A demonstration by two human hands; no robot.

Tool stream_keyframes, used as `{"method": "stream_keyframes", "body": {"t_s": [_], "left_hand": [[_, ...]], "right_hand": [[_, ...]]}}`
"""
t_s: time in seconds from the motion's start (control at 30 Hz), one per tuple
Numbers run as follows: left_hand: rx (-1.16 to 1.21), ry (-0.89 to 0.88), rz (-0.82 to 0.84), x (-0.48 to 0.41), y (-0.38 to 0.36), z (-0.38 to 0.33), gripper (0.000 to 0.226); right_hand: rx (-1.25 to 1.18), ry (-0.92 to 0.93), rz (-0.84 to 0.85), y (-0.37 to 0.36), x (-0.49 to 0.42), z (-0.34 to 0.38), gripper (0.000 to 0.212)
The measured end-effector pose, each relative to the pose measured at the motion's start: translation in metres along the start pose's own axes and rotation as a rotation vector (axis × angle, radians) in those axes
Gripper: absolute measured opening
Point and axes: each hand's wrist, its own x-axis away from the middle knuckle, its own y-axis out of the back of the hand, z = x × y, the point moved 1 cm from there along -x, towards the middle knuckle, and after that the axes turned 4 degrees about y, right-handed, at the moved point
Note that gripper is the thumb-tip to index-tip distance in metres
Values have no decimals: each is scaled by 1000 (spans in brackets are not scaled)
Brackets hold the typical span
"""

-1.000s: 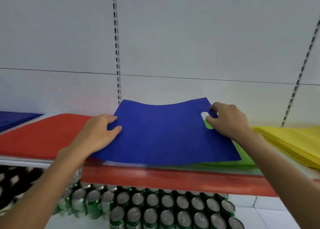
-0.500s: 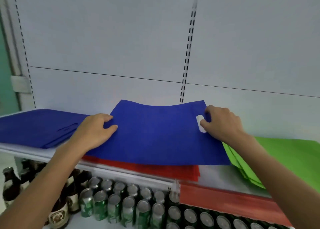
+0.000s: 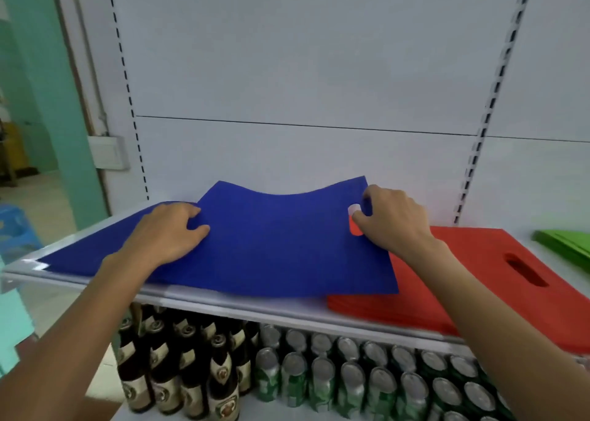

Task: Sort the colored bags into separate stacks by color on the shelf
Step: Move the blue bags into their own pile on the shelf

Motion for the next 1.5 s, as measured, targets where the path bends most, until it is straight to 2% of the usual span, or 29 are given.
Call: {"method": "stream_keyframes", "body": {"t_s": [0.4, 0.6, 0.77, 1.13, 1.23, 1.37, 1.5], "left_hand": [[61, 78, -28, -50, 30, 111, 46], [38, 84, 44, -60, 24, 149, 47], [8, 66, 82, -70, 19, 170, 48], [-145, -7, 168, -73, 15, 167, 50], [-166, -10, 139, -71, 17, 160, 51], [-108, -115, 71, -63, 21, 120, 50], [-53, -269, 55, -49, 10, 57, 48]], "right_hand": [[90, 79, 44, -42, -31, 118, 23], [96, 3, 130, -72, -25, 152, 17], [71, -46, 216, -88, -26, 163, 21], [41, -99, 218, -98, -26, 155, 23], [-4, -87, 169, -92, -26, 158, 32], [4, -77, 15, -57, -31, 154, 33], [23, -151, -2, -18, -25, 113, 35]]}}
